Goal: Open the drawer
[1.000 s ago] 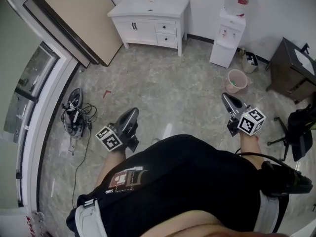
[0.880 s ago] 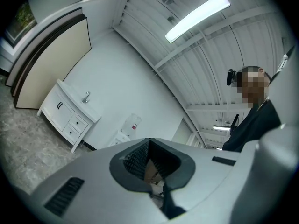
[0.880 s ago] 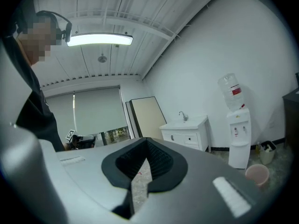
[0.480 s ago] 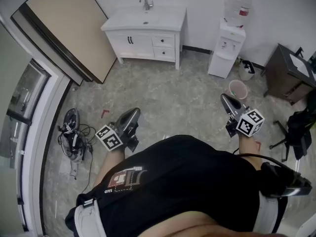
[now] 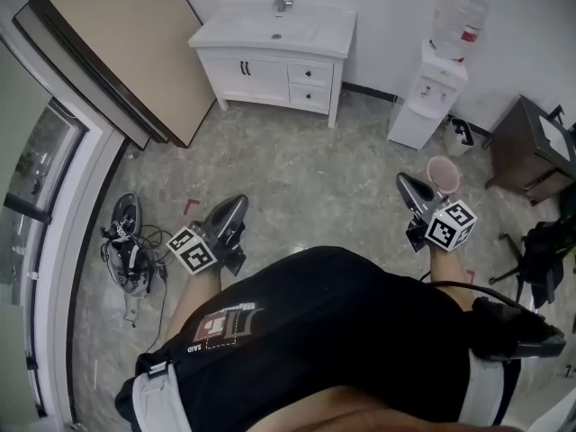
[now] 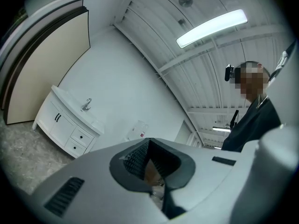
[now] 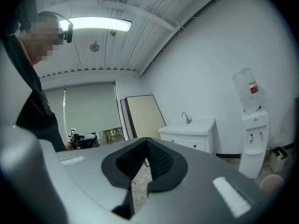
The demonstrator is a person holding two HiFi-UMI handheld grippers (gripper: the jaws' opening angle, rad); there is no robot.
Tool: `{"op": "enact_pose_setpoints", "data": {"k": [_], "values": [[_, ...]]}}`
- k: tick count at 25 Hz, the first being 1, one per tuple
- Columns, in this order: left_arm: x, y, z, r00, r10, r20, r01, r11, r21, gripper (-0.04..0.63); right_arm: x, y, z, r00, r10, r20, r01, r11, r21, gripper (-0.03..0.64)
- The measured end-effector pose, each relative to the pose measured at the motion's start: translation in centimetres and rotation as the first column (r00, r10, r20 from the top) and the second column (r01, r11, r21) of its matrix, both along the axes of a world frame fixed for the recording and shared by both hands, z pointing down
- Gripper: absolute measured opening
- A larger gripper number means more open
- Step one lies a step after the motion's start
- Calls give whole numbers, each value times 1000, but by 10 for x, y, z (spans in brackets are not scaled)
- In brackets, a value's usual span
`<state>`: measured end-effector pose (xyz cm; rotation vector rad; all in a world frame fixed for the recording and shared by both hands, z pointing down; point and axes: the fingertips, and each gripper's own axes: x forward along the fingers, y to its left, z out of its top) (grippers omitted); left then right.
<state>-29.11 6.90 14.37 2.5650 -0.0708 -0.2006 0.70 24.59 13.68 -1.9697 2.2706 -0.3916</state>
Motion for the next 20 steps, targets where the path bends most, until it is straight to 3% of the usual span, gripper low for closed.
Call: {"op": "enact_pose_setpoints", "data": {"k": [6, 14, 20], "values": [[57, -30, 0, 998, -63, 16, 63, 998, 7, -11, 69, -50, 8, 998, -63, 29, 63, 998, 17, -9], [166, -55, -19, 986, -167, -1, 167, 986, 10, -9, 189, -106, -6, 985, -169, 13, 169, 985, 39, -9], [250, -61, -17, 989, -145, 30, 145, 989, 2, -9, 260, -126, -2, 982, -186, 31, 184, 982, 42, -9]]}}
